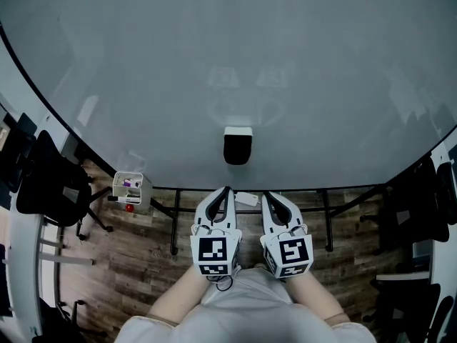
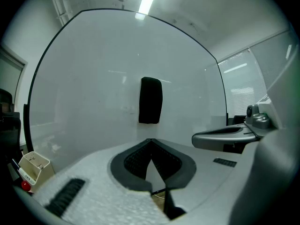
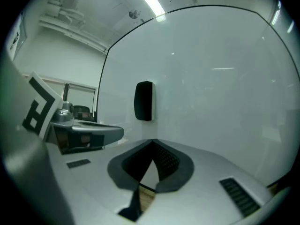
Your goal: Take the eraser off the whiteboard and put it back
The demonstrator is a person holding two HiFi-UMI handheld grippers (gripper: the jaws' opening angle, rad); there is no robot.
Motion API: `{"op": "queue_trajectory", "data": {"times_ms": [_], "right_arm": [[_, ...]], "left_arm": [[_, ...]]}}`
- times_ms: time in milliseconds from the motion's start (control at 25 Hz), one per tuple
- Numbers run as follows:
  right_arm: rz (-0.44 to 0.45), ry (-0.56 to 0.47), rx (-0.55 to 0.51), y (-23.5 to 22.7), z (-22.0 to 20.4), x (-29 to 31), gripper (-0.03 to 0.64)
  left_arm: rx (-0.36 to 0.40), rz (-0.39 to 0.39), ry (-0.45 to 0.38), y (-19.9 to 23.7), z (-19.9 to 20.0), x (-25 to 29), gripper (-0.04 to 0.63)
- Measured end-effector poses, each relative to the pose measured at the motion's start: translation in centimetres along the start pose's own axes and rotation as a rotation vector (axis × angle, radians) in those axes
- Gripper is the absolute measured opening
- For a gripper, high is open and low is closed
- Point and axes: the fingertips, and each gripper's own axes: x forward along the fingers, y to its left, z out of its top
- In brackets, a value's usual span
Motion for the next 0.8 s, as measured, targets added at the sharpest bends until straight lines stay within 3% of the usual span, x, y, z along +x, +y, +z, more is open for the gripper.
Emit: {"op": "queue_trajectory", "data": {"times_ms": [800], "right_arm": [[0.019, 0.028, 0.032, 0.08, 0.19, 0.98, 0.026]], "left_arm": [[-0.007, 0.005, -0.012, 0.04, 0.76, 0.34, 0.017]]}}
